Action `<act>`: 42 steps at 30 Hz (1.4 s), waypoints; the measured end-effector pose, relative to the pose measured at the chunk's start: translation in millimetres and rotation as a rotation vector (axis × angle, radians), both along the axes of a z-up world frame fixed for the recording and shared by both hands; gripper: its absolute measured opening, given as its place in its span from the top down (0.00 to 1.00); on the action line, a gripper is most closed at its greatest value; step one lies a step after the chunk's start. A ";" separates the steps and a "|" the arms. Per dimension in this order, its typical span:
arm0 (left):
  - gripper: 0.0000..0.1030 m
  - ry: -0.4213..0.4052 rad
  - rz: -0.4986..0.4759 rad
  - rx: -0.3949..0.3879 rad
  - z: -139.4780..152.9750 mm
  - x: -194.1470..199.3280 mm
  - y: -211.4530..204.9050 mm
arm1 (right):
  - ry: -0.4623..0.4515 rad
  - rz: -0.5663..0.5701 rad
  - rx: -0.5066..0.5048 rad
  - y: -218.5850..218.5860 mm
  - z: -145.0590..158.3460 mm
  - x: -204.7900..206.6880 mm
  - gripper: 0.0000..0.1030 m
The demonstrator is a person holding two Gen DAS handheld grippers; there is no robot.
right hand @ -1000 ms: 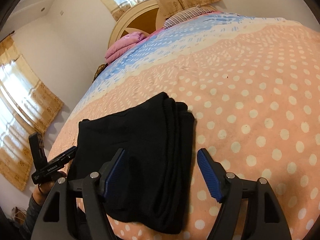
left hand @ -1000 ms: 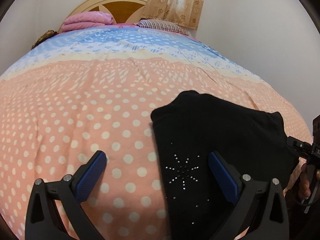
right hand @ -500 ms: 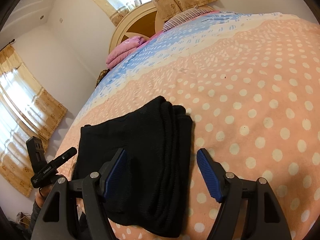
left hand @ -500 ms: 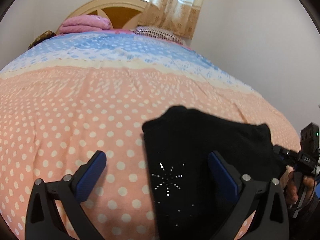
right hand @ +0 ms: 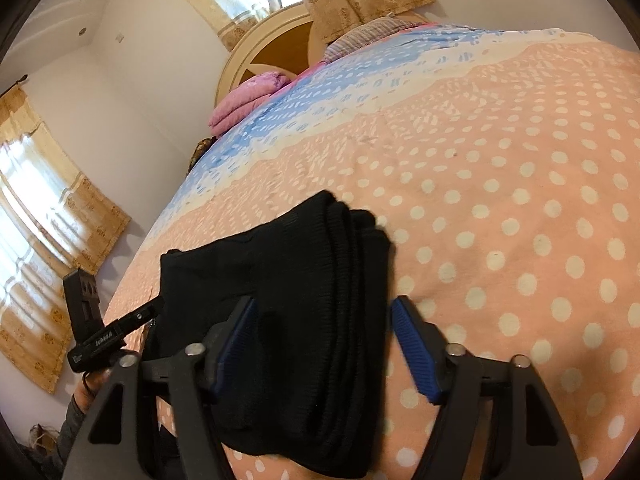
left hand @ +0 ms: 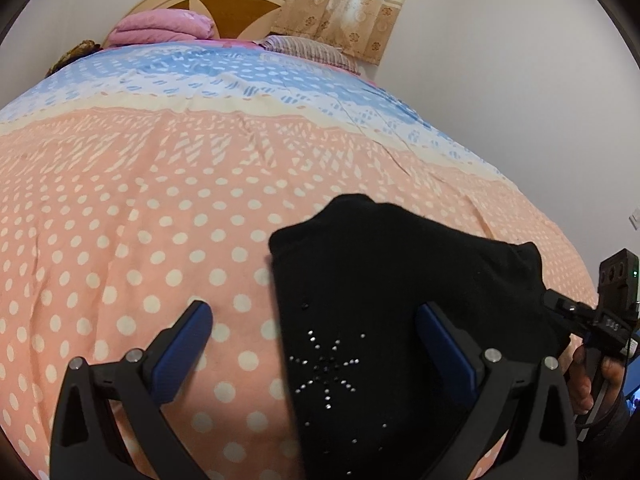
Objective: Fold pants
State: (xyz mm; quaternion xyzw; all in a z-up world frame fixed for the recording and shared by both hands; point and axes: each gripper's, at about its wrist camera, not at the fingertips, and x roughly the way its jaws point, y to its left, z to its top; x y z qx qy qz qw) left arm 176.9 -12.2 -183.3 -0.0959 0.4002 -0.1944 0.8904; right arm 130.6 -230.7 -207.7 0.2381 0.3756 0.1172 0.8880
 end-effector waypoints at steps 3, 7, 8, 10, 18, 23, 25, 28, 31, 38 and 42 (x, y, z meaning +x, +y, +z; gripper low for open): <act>0.08 -0.008 -0.029 -0.032 0.8 -0.6 -1.1 | -0.004 0.012 0.007 1.2 0.7 -0.8 0.59; 0.43 -0.008 -0.071 -0.095 0.5 -1.3 1.6 | -0.036 0.031 0.027 3.4 11.6 -7.6 0.72; 0.52 -0.010 -0.070 -0.105 1.3 -2.0 2.9 | -0.053 0.038 0.010 7.6 16.9 -10.4 0.73; 0.70 -0.007 -0.068 -0.129 3.4 -3.4 6.9 | -0.084 0.055 -0.005 15.5 27.7 -15.0 0.73; 0.87 -0.036 -0.065 -0.232 25.6 -15.0 30.4 | -0.140 0.122 -0.041 42.5 63.5 -6.5 0.74; 0.88 -0.104 -0.012 -0.239 49.4 -23.9 67.7 | -0.153 0.200 -0.049 76.8 79.6 30.0 0.74; 0.88 -0.125 0.019 -0.233 56.2 -25.7 86.2 | -0.153 0.235 -0.039 94.3 83.7 48.1 0.74; 0.88 -0.157 0.096 -0.206 65.6 -28.7 124.6 | -0.148 0.298 -0.004 133.2 89.0 85.6 0.74; 0.89 -0.176 0.189 -0.171 68.7 -30.1 169.5 | -0.140 0.360 0.010 186.1 86.8 122.3 0.74; 0.88 -0.134 0.354 -0.044 37.4 -22.4 247.5 | -0.038 0.420 -0.011 286.3 46.4 180.2 0.74; 0.87 -0.054 0.416 0.045 -5.2 -15.5 252.7 | 0.063 0.356 -0.018 284.1 5.5 197.6 0.71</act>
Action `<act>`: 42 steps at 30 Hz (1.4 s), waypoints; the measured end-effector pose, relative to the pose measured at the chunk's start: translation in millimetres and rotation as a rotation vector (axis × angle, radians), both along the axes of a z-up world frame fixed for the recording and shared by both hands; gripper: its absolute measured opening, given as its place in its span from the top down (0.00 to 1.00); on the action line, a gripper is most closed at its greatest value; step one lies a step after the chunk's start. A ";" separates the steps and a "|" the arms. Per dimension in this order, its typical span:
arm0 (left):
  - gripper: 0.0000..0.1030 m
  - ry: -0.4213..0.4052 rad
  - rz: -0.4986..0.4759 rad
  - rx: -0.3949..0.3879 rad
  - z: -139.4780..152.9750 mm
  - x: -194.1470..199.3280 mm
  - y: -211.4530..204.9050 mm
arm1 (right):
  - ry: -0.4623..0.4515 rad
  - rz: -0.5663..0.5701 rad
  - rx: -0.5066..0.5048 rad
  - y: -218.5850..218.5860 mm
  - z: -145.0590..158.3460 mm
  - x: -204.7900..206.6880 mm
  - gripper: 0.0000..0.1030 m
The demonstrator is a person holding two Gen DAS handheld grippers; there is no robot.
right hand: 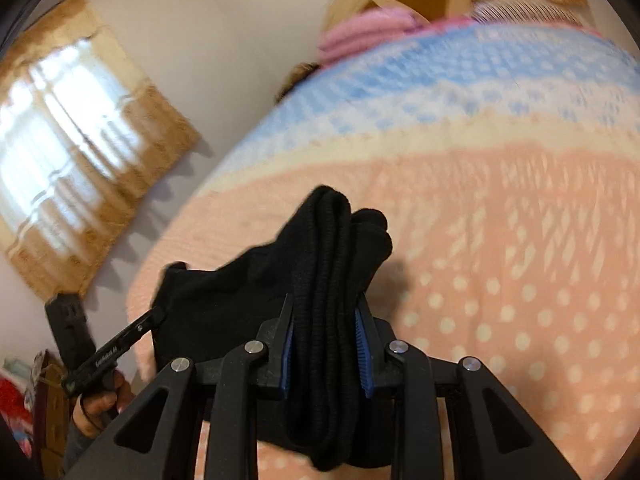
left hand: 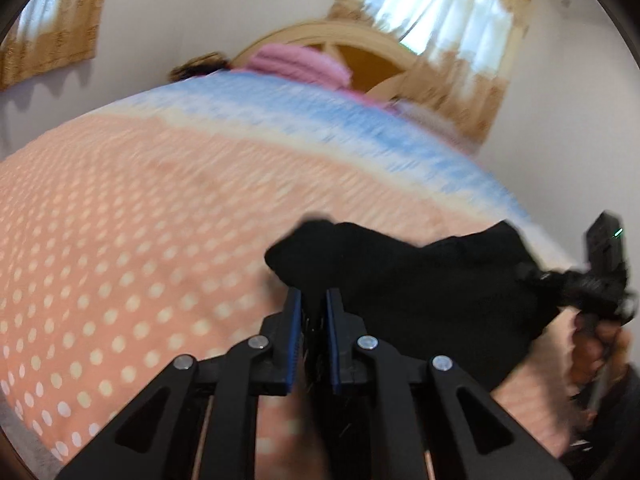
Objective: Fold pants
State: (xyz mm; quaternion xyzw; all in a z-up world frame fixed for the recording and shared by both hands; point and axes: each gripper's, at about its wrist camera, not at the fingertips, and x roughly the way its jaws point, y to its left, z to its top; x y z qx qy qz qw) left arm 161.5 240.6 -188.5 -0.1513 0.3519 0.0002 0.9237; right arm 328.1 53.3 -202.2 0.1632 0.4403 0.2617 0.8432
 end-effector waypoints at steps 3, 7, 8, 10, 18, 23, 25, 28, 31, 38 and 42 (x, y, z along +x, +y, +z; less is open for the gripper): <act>0.75 -0.004 0.028 -0.046 -19.2 -5.0 7.6 | 0.078 -0.040 0.083 -25.0 -18.6 11.0 0.58; 0.69 -0.016 0.035 -0.041 -16.8 -8.4 5.9 | 0.056 -0.037 0.059 -29.2 -14.7 6.6 0.51; 0.69 -0.014 0.037 -0.029 -16.7 -8.6 4.7 | 0.043 -0.041 0.049 -30.7 -13.7 4.6 0.50; 0.67 -0.010 0.040 -0.016 -14.7 -7.0 4.0 | 0.037 -0.046 0.055 -37.3 -14.2 0.1 0.49; 0.39 0.019 0.084 0.092 3.8 -19.4 -8.2 | 0.029 -0.145 0.102 -76.5 -9.0 -18.6 0.43; 0.31 -0.012 0.073 0.160 27.1 -37.9 -26.3 | 0.038 -0.248 0.113 -111.6 -2.3 -38.8 0.42; 0.30 -0.023 0.060 0.178 35.7 -44.8 -34.4 | 0.030 -0.266 0.100 -118.2 1.5 -49.1 0.41; 0.30 -0.047 0.038 0.190 47.2 -53.0 -45.2 | 0.006 -0.285 0.068 -124.0 10.9 -68.9 0.39; 0.30 -0.066 0.015 0.187 57.6 -60.7 -56.1 | -0.035 -0.282 0.008 -121.9 24.4 -93.1 0.39; 0.25 -0.130 -0.013 0.175 80.1 -77.8 -73.0 | -0.186 -0.199 -0.164 -90.8 59.7 -155.5 0.38; 0.25 -0.158 -0.020 0.155 88.8 -86.3 -76.9 | -0.256 -0.157 -0.201 -74.7 79.4 -180.7 0.38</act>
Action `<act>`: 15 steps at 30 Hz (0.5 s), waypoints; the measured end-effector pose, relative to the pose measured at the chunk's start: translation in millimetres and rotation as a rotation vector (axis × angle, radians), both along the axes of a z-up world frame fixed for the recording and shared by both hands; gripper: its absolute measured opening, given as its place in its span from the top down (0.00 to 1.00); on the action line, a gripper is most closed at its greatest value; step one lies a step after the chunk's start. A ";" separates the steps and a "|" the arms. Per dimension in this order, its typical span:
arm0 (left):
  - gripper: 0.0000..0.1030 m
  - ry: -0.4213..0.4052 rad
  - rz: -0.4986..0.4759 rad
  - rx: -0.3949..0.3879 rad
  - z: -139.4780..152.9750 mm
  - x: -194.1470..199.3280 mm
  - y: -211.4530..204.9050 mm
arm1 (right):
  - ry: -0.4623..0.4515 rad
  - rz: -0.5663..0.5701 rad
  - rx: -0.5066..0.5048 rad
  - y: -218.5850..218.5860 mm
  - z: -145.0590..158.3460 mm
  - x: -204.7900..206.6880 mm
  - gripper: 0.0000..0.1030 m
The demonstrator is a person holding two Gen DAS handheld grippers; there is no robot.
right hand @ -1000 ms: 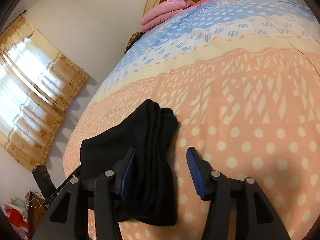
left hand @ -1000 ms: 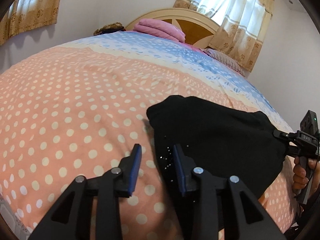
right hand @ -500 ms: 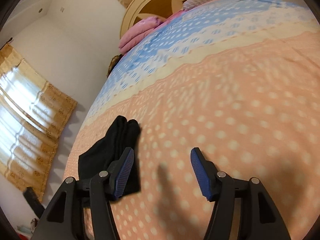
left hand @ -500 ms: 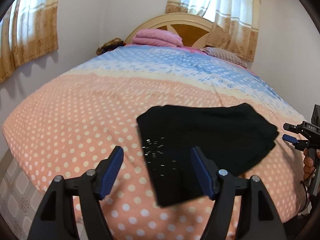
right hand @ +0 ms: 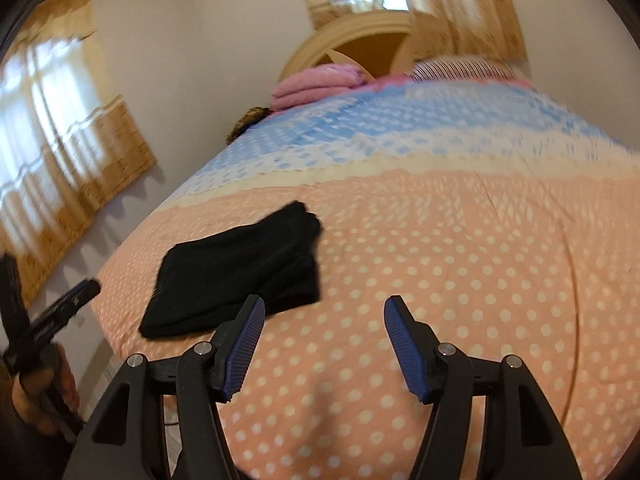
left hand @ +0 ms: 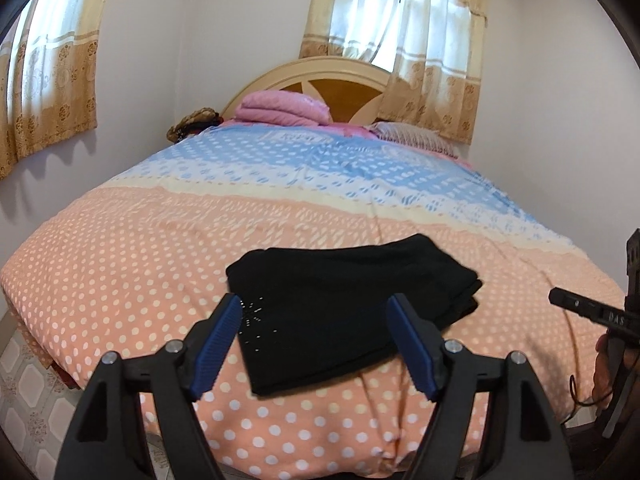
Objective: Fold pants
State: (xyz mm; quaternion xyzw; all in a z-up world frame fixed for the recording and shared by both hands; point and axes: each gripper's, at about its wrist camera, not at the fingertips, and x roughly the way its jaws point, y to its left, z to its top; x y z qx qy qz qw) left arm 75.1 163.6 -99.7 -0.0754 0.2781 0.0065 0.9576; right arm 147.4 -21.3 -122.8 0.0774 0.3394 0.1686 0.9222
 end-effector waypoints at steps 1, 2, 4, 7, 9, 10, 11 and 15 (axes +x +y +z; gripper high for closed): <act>0.25 -0.003 -0.001 0.000 1.3 -1.1 -1.7 | -0.016 0.009 -0.010 3.1 4.9 -6.1 0.38; 0.25 -0.008 -0.004 0.001 2.9 -2.4 -3.1 | -0.026 0.013 -0.016 5.7 8.3 -9.9 0.38; 0.25 -0.015 -0.005 0.000 5.4 -5.0 -4.9 | -0.043 0.022 -0.027 10.1 13.8 -16.1 0.36; 0.21 -0.027 -0.002 -0.007 8.7 -8.4 -6.8 | -0.061 0.035 -0.045 16.1 17.9 -24.5 0.32; 0.13 -0.043 0.009 -0.005 11.9 -12.6 -8.5 | -0.075 0.043 -0.050 18.7 21.3 -32.6 0.31; 0.12 -0.049 0.010 -0.006 13.3 -14.1 -9.2 | -0.083 0.043 -0.054 19.7 22.2 -35.7 0.31; 0.12 -0.055 0.008 -0.008 14.8 -15.3 -10.2 | -0.094 0.046 -0.056 20.0 23.7 -39.5 0.31; 0.10 -0.065 0.008 -0.003 17.8 -18.4 -14.2 | -0.113 0.057 -0.063 21.3 27.8 -49.6 0.31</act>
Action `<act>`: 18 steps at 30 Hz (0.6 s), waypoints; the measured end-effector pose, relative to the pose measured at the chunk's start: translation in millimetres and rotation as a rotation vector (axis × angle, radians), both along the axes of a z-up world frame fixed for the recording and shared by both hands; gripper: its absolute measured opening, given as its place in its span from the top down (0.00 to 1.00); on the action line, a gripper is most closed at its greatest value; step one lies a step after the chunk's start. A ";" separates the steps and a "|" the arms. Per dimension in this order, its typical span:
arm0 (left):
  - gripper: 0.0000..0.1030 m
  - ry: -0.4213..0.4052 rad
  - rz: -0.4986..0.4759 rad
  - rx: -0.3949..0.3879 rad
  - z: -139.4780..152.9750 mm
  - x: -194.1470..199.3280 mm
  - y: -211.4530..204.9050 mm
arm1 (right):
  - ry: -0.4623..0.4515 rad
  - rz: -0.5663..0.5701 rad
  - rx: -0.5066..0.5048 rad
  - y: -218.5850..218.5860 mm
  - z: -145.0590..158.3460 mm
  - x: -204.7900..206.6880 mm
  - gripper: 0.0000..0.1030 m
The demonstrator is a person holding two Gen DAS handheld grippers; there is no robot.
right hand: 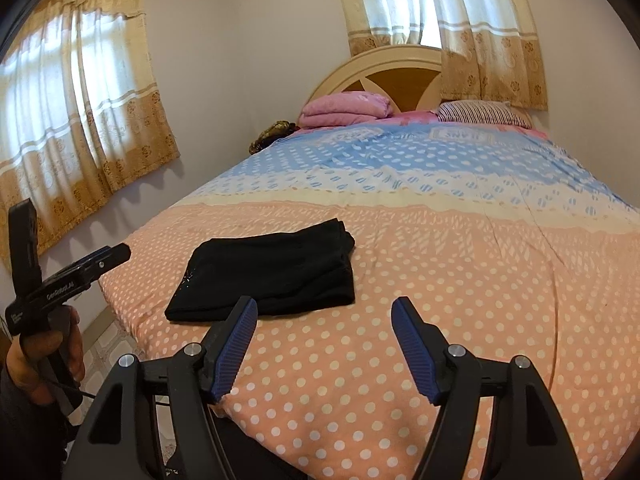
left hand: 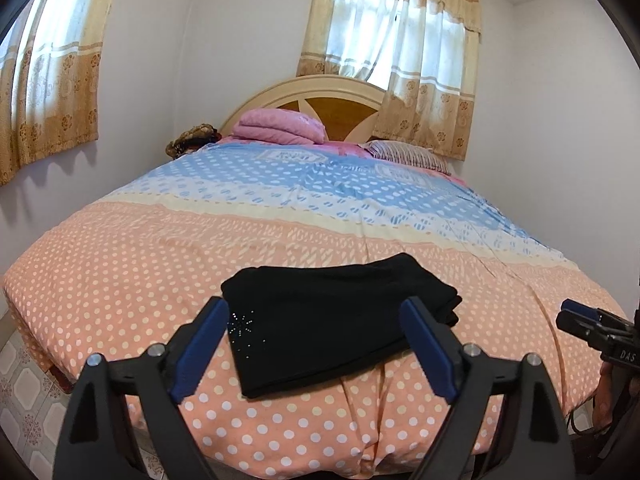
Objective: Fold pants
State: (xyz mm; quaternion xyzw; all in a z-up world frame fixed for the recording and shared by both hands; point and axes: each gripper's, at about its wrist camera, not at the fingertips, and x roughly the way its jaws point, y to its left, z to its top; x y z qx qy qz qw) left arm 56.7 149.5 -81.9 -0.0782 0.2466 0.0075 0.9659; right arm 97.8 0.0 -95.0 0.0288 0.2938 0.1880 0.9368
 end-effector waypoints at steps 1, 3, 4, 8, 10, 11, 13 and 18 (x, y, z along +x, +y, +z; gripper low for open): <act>0.08 -0.001 0.001 0.001 0.5 -0.2 -0.6 | -0.006 -0.001 -0.001 -0.2 0.6 -2.4 0.31; 0.05 -0.007 0.002 0.006 1.4 -1.5 -2.6 | -0.020 -0.005 -0.002 -1.0 1.9 -6.1 0.31; 0.05 -0.010 0.004 0.010 1.5 -1.7 -3.6 | -0.027 -0.006 -0.003 -1.4 2.7 -8.2 0.31; 0.05 -0.011 0.001 0.015 2.3 -2.0 -7.1 | -0.039 -0.007 -0.002 -2.5 4.1 -13.2 0.30; 0.05 -0.009 -0.003 0.014 2.2 -1.9 -7.6 | -0.039 -0.007 -0.001 -2.5 4.1 -12.9 0.30; 0.05 -0.009 -0.002 0.015 2.2 -2.1 -8.2 | -0.040 -0.008 -0.001 -2.5 4.3 -13.3 0.30; 0.05 -0.009 -0.002 0.015 2.3 -2.1 -8.6 | -0.040 -0.007 -0.001 -2.7 4.1 -13.0 0.30; 0.05 -0.011 0.003 0.011 2.1 -2.5 -8.7 | -0.050 -0.002 0.001 -1.5 6.2 -15.4 0.29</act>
